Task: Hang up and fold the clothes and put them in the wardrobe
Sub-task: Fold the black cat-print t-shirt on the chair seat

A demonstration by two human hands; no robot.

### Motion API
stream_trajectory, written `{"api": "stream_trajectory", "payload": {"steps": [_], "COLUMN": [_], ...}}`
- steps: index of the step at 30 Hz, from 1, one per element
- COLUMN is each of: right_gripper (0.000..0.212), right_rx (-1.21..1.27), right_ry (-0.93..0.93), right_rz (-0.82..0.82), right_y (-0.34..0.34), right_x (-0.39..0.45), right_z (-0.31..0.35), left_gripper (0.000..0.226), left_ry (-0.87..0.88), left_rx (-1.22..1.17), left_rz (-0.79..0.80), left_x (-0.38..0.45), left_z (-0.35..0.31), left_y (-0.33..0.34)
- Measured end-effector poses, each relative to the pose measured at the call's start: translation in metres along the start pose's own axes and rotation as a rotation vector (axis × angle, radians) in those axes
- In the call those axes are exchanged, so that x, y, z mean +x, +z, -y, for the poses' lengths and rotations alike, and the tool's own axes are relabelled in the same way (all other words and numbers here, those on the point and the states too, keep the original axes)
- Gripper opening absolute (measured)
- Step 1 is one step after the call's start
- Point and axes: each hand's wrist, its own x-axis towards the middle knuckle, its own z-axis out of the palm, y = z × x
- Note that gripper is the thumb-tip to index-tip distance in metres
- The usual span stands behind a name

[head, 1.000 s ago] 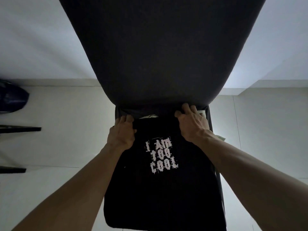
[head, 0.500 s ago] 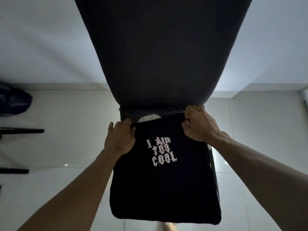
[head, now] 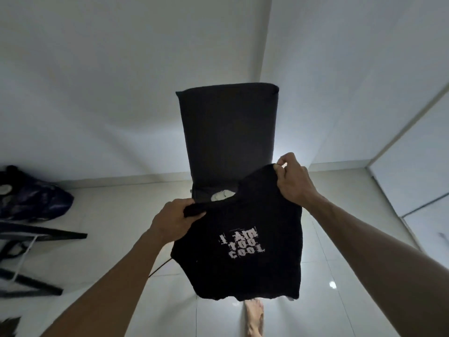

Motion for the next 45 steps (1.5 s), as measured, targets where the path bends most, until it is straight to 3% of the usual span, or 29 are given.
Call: {"api": "stream_trajectory", "payload": {"steps": [6,8,11,14,16,17,19,22,24,27,29,31,36,40,42,45], "right_gripper": [0.005,0.009,0.036,0.047,0.064,0.075,0.088,0.067,0.048,0.035,0.033,0.026,0.017,0.022,0.024,0.025], "right_rx": [-0.055,-0.035,-0.085,0.225,0.344,0.337,0.276,0.193,0.216,0.246,0.226,0.154,-0.023,0.136,0.231,0.266], "right_ry": [0.004,-0.014,-0.109,-0.036,-0.006,-0.033,-0.109,-0.172,-0.185,-0.217,-0.289,-0.368,-0.485,-0.489,-0.492,-0.526], "right_rz": [-0.146,-0.192,-0.190,0.099,0.317,0.356,0.286,-0.036,-0.147,-0.182,-0.197,-0.191,-0.123,-0.133,-0.170,-0.210], "right_y": [-0.073,-0.091,-0.108,-0.116,-0.122,-0.123,-0.124,-0.132,-0.147,-0.180,-0.201,-0.220,-0.239,-0.253,-0.265,-0.288], "right_x": [-0.099,-0.135,-0.186,-0.231,-0.255,-0.263,-0.278,-0.295,-0.304,-0.308,-0.311,-0.312,-0.311,-0.314,-0.315,-0.315], "right_z": [0.080,0.113,0.164,0.205,0.222,0.226,0.231,0.236,0.238,0.243,0.246,0.248,0.247,0.252,0.258,0.269], "left_gripper": [0.046,0.039,0.020,0.014,0.030,0.035,0.032,0.020,0.011,0.026,0.025,0.013,0.022,0.031,0.043,0.025], "left_ry": [0.026,0.010,-0.074,-0.114,-0.078,-0.052,0.001,0.068,0.155,0.354,0.412,0.428,0.486,0.518,0.516,0.440], "left_rx": [-0.133,-0.328,-0.708,-0.894,-0.908,-0.904,-0.880,-0.896,-0.941,-0.624,-0.335,-0.235,-0.411,-0.602,-0.578,-0.447], "left_rz": [0.005,-0.034,-0.100,-0.180,-0.245,-0.260,-0.227,-0.148,-0.056,0.036,-0.040,-0.140,-0.129,-0.040,0.038,0.006], "left_x": [-0.105,-0.137,-0.174,-0.198,-0.213,-0.219,-0.234,-0.254,-0.270,-0.284,-0.289,-0.294,-0.299,-0.306,-0.307,-0.307], "left_z": [-0.068,-0.104,-0.157,-0.200,-0.225,-0.235,-0.251,-0.272,-0.285,-0.290,-0.291,-0.297,-0.301,-0.300,-0.294,-0.283], "left_y": [-0.072,-0.097,-0.123,-0.143,-0.153,-0.156,-0.162,-0.171,-0.180,-0.198,-0.201,-0.196,-0.178,-0.159,-0.145,-0.121]}}
